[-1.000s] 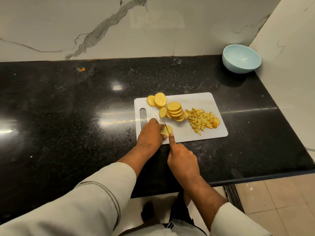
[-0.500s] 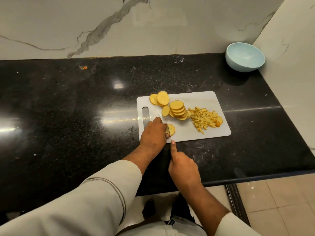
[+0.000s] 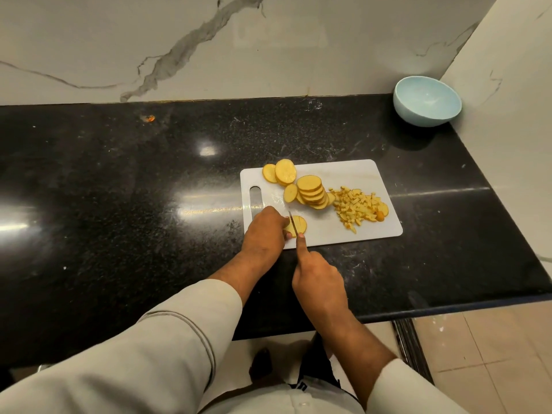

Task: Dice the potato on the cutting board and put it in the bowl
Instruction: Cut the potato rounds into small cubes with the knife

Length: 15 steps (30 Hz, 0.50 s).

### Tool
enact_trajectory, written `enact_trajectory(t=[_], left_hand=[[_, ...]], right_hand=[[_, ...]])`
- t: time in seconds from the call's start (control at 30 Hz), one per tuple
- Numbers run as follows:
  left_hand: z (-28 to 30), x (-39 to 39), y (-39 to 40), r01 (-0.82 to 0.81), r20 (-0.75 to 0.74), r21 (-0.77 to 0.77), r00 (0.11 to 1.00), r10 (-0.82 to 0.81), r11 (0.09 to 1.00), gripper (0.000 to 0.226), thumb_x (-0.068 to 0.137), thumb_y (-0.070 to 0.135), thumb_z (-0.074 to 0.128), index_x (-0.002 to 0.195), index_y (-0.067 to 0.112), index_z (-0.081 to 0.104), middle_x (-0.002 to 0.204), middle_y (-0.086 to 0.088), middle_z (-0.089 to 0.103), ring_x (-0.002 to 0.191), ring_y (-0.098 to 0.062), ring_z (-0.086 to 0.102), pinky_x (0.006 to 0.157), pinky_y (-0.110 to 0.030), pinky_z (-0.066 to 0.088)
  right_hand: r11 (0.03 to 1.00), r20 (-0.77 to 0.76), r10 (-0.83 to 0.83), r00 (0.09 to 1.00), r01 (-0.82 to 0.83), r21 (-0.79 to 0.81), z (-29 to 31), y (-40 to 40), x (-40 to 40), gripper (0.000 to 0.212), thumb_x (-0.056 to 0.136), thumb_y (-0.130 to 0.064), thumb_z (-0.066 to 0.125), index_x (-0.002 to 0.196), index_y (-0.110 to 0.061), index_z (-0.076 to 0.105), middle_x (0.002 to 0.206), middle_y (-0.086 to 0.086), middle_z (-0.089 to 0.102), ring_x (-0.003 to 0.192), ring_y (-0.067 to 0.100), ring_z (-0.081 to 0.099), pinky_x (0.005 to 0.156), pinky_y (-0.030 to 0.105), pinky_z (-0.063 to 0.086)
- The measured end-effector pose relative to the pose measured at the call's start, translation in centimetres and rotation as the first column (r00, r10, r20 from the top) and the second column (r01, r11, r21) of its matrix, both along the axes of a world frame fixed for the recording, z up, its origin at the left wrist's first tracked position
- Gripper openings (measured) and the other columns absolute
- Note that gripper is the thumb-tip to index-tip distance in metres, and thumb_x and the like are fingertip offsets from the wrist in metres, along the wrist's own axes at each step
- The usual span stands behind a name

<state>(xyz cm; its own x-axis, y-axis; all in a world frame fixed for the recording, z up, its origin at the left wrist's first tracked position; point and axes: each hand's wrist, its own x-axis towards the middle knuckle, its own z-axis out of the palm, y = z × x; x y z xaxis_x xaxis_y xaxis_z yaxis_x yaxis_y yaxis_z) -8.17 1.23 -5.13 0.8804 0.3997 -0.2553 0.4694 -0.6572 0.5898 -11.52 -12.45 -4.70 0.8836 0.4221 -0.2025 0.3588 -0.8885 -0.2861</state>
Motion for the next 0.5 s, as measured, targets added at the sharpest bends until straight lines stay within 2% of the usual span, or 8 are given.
enact_trajectory(t=[0.1,0.17,0.27,0.37,0.5], left_hand=[[0.3,0.2,0.0,0.023,-0.008,0.051,1.0,-0.023,0.998,0.034,0.088,0.014,0.063,0.057,0.015,0.05,0.08,-0.005,0.056,0.075,-0.024,0.06,0.06,-0.029,0.041],[0.5,0.3,-0.2,0.024,-0.012,0.061,1.0,-0.024,0.998,0.041,0.092,0.017,0.059,0.054,0.018,0.043,0.078,-0.009,0.056,0.075,-0.028,0.061,0.059,-0.034,0.044],[0.9,0.2,-0.7,0.087,-0.031,0.146,0.996,-0.083,0.985,0.031,0.097,0.02,0.05,0.068,0.01,0.051,0.092,-0.013,0.055,0.085,-0.03,0.058,0.071,-0.045,0.052],[1.1,0.2,-0.8,0.178,-0.053,0.246,0.984,-0.17,0.953,0.028,0.1,0.023,0.045,0.092,0.004,0.063,0.103,-0.01,0.047,0.094,-0.028,0.052,0.076,-0.043,0.051],[1.1,0.5,-0.5,0.127,-0.031,0.168,0.992,-0.123,0.978,0.013,0.094,0.014,0.054,0.089,0.002,0.056,0.098,-0.012,0.052,0.093,-0.032,0.055,0.077,-0.047,0.051]], right_hand=[[1.0,-0.033,-0.009,0.999,0.009,0.005,-0.2,1.2,0.7,0.063,0.098,-0.018,0.035,0.154,-0.023,0.007,0.108,0.009,0.054,0.089,0.031,0.061,0.063,0.037,0.037],[1.0,-0.044,-0.025,0.999,0.025,0.008,-0.4,1.7,1.1,0.062,0.098,-0.017,0.034,0.154,-0.022,0.007,0.109,0.009,0.053,0.091,0.031,0.061,0.064,0.038,0.038],[0.999,-0.069,-0.038,0.997,0.04,0.023,-0.6,2.1,1.5,0.062,0.099,-0.016,0.034,0.154,-0.021,0.005,0.109,0.009,0.052,0.091,0.031,0.061,0.065,0.038,0.038],[1.0,-0.083,-0.012,0.996,0.014,0.017,-0.9,2.2,1.4,0.065,0.099,-0.016,0.034,0.153,-0.021,0.0,0.108,0.009,0.054,0.089,0.029,0.061,0.065,0.038,0.04],[1.0,-0.116,-0.005,0.993,0.006,0.007,-0.9,1.7,1.2,0.068,0.097,-0.015,0.034,0.153,-0.024,-0.002,0.091,0.005,0.051,0.085,0.027,0.061,0.064,0.038,0.04]])
